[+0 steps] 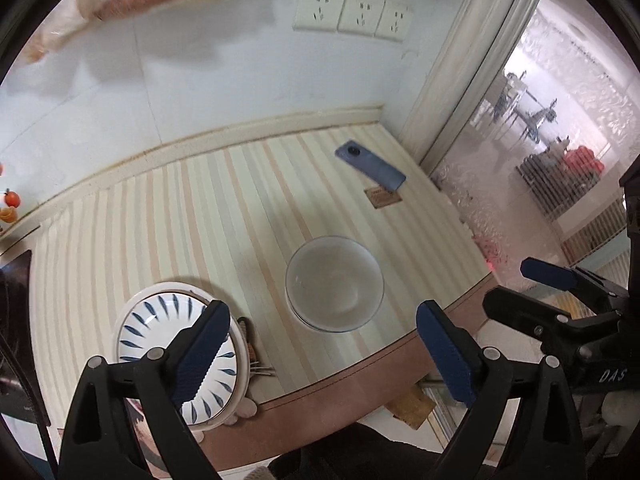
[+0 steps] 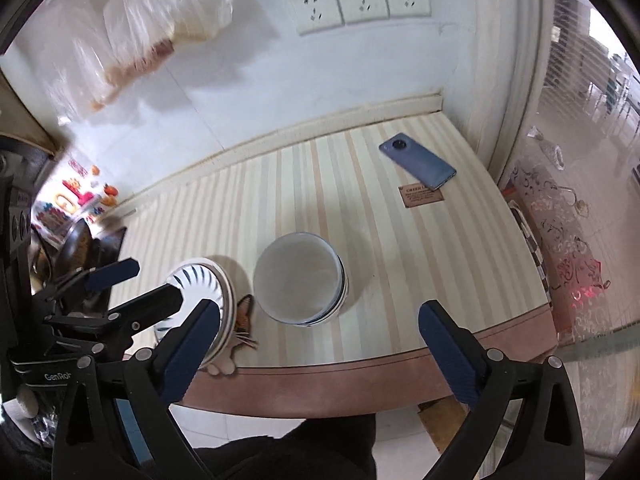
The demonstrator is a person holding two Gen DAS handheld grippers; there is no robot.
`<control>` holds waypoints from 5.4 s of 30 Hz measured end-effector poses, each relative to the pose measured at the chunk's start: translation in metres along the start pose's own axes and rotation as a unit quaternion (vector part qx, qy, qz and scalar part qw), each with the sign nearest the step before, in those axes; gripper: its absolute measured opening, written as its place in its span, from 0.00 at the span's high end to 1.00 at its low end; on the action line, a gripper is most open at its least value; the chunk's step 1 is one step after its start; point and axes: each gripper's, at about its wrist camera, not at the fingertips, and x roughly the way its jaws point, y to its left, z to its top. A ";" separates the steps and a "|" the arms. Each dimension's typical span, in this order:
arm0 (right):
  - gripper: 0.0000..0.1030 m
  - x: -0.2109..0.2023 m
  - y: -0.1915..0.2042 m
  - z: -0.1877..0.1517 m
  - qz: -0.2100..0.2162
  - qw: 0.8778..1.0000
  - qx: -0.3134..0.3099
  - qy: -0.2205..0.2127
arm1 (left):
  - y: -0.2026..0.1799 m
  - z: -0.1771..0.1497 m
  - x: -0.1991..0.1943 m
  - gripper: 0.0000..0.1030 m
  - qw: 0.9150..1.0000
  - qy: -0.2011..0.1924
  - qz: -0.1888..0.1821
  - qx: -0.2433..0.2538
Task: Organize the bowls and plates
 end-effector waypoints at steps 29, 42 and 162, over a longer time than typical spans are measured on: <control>0.01 0.161 -0.070 -0.017 0.062 0.982 0.107 0.141 | 0.034 0.010 0.143 0.07 0.991 0.124 -0.015 -0.036; 0.01 0.274 -0.083 -0.025 0.180 0.944 0.176 0.215 | 0.051 0.017 0.227 0.09 0.975 0.215 -0.031 -0.049; 0.05 0.136 0.226 -0.045 0.032 0.994 -0.084 0.055 | 0.196 -0.088 -0.035 0.04 0.980 -0.030 0.143 -0.134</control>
